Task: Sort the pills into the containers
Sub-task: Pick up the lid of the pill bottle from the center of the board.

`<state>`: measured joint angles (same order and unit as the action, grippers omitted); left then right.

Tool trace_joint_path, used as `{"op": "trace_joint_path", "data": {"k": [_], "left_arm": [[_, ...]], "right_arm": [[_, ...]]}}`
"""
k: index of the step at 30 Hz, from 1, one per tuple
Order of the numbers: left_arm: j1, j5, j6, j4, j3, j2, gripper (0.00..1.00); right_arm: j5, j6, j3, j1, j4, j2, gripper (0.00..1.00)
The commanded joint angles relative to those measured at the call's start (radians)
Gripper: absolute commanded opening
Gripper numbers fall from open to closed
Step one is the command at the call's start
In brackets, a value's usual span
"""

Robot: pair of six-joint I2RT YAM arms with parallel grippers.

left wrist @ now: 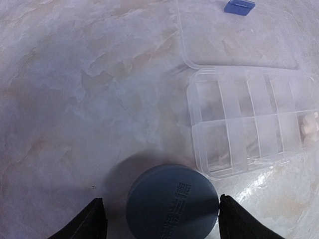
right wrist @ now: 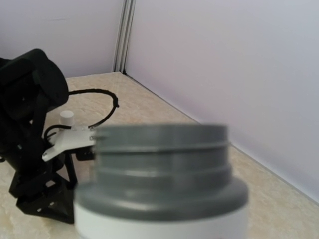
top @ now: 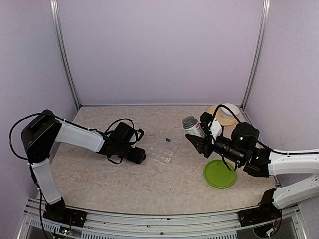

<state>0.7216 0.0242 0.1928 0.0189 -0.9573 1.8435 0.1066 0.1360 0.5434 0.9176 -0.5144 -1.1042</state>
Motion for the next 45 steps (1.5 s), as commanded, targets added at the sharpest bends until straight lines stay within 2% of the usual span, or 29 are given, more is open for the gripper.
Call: {"op": "trace_joint_path", "data": {"k": [1,36,45], "left_arm": [[0.025,0.046,-0.026,0.03,-0.042,-0.001,0.74],[0.046,0.078,-0.026,0.044,-0.054,0.019,0.64],[0.046,0.081,-0.027,0.041,-0.051,0.012,0.5]], "right_arm": [[-0.018,-0.008,0.04,-0.011,-0.012,-0.008,0.26],[-0.03,-0.027,0.022,-0.019,-0.006,0.006,0.26],[-0.032,-0.029,0.021,-0.019,-0.007,0.003,0.26]]}}
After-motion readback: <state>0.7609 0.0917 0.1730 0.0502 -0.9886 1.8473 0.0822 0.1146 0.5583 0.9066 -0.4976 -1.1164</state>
